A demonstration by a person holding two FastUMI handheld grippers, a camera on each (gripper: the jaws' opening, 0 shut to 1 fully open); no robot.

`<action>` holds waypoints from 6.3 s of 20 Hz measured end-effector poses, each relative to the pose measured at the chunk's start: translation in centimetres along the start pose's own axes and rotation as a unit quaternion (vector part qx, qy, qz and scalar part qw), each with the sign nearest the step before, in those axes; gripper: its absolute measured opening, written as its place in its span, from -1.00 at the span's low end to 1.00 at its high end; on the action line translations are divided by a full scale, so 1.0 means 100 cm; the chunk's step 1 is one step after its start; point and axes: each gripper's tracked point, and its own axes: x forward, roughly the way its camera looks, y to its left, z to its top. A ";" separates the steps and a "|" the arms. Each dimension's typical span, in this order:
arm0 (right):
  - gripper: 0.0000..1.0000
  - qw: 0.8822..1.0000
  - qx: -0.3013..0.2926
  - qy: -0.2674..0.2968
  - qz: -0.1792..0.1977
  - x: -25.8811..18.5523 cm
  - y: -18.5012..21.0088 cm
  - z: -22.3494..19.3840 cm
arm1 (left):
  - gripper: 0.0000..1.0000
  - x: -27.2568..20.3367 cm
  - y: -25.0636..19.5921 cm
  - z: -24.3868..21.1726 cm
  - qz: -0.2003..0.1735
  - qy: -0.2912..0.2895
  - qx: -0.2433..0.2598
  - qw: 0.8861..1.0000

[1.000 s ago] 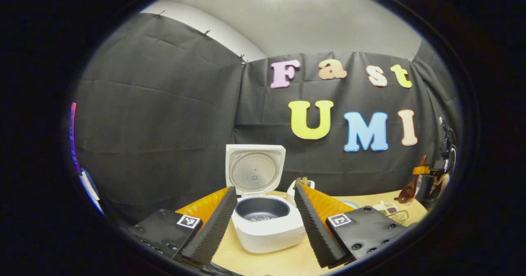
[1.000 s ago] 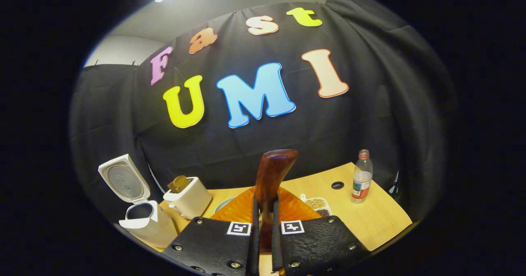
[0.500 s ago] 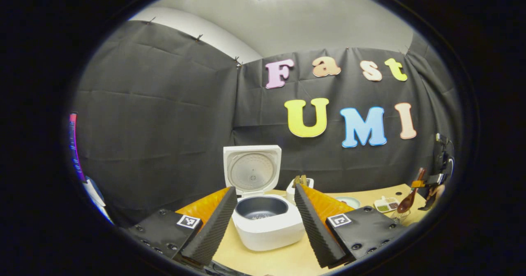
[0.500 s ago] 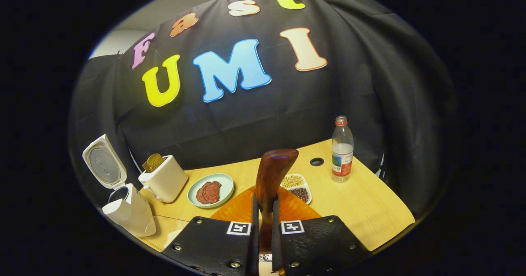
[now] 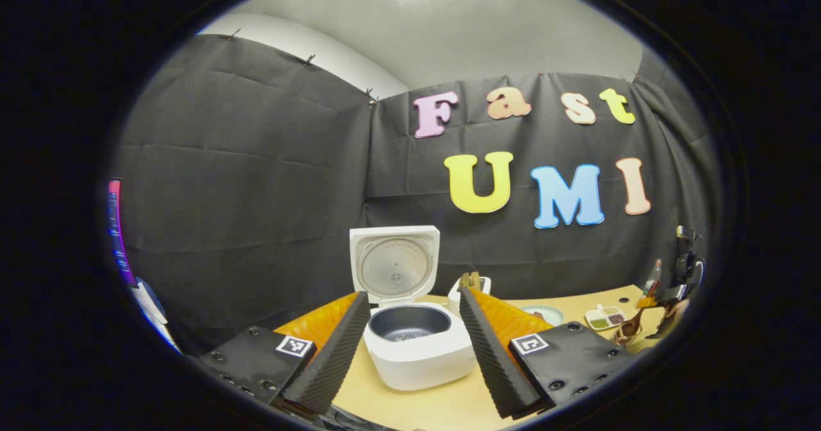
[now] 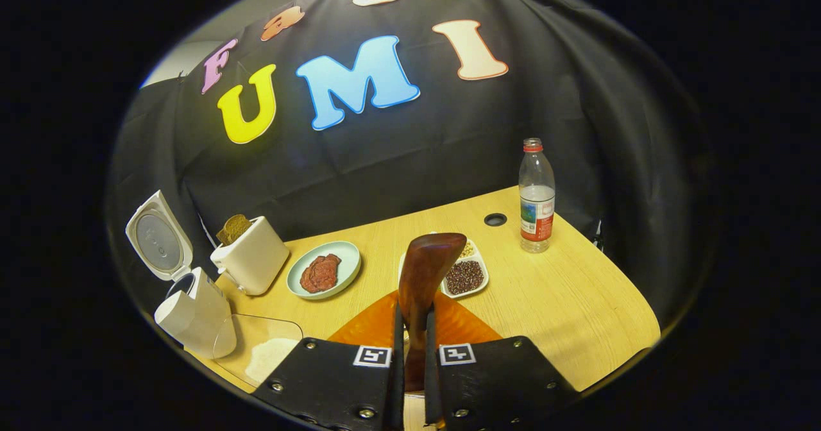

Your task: Close the left gripper, press the button to open the rice cooker; take a wooden spoon from the chopstick holder with the right hand, scoop a spoonful of rice and pour it into the rice cooker, then put the wooden spoon back into the chopstick holder.

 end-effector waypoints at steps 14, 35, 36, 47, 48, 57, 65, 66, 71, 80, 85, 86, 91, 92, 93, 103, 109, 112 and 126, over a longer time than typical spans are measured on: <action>0.99 0.975 -0.134 -0.144 -0.108 -0.086 -0.024 0.091 | 0.96 0.046 0.005 -0.003 -0.023 0.003 -0.020 1.000; 0.99 0.963 -0.140 -0.194 -0.126 -0.192 0.030 0.083 | 0.90 0.346 0.072 0.086 0.001 -0.002 -0.015 1.000; 0.99 0.962 -0.138 -0.193 -0.133 -0.196 0.027 0.080 | 0.96 0.359 0.074 0.083 0.003 0.005 -0.018 1.000; 0.99 0.964 -0.147 -0.169 -0.146 -0.206 0.016 0.059 | 0.96 0.437 0.082 0.020 0.041 0.107 -0.017 0.993; 0.99 0.963 -0.153 -0.170 -0.142 -0.205 0.019 0.061 | 0.93 0.438 0.086 0.025 0.044 0.090 -0.010 0.995; 0.99 0.967 -0.150 -0.177 -0.101 -0.197 0.017 0.070 | 0.99 0.392 0.060 0.017 0.040 0.087 -0.011 0.995; 0.99 0.971 -0.160 -0.167 -0.061 -0.186 0.022 0.072 | 0.95 0.331 0.028 -0.013 0.029 0.093 -0.015 0.995; 0.99 0.971 -0.163 -0.167 -0.056 -0.186 0.023 0.072 | 0.94 0.322 0.025 -0.019 0.028 0.096 -0.016 0.995; 0.99 0.971 -0.170 -0.165 -0.037 -0.182 0.024 0.076 | 0.99 0.285 0.007 -0.054 0.023 0.110 -0.015 0.994; 0.99 0.971 -0.180 -0.157 -0.020 -0.182 0.024 0.072 | 0.90 0.241 -0.016 -0.130 0.012 0.154 -0.026 0.988; 0.99 0.971 -0.182 -0.154 -0.023 -0.186 0.021 0.071 | 0.94 0.230 -0.020 -0.155 0.009 0.170 -0.020 0.985; 0.99 0.971 -0.184 -0.154 -0.023 -0.187 0.020 0.070 | 0.94 0.229 -0.021 -0.158 0.008 0.171 -0.017 0.985; 0.99 0.971 -0.186 -0.151 -0.022 -0.187 0.021 0.066 | 0.94 0.219 -0.024 -0.184 0.007 0.189 -0.006 0.982; 0.99 0.971 -0.187 -0.150 -0.021 -0.187 0.022 0.066 | 0.95 0.217 -0.024 -0.190 0.006 0.194 -0.003 0.981; 0.99 0.970 -0.188 -0.150 -0.020 -0.186 0.022 0.066 | 0.95 0.215 -0.022 -0.192 0.006 0.199 -0.001 0.980; 0.99 0.972 -0.182 -0.144 -0.018 -0.176 0.022 0.064 | 0.98 0.209 -0.020 -0.197 0.025 0.192 -0.004 0.981; 0.99 0.970 -0.179 -0.163 0.015 -0.180 0.046 0.073 | 0.80 0.204 -0.013 -0.178 0.004 0.175 0.003 0.985; 0.99 0.967 -0.184 -0.174 0.028 -0.186 0.056 0.082 | 0.90 0.195 -0.027 -0.124 -0.016 0.112 0.018 0.993; 0.99 0.956 -0.158 -0.238 0.069 -0.230 0.072 0.112 | 0.96 0.020 -0.084 0.023 -0.081 -0.057 -0.001 0.995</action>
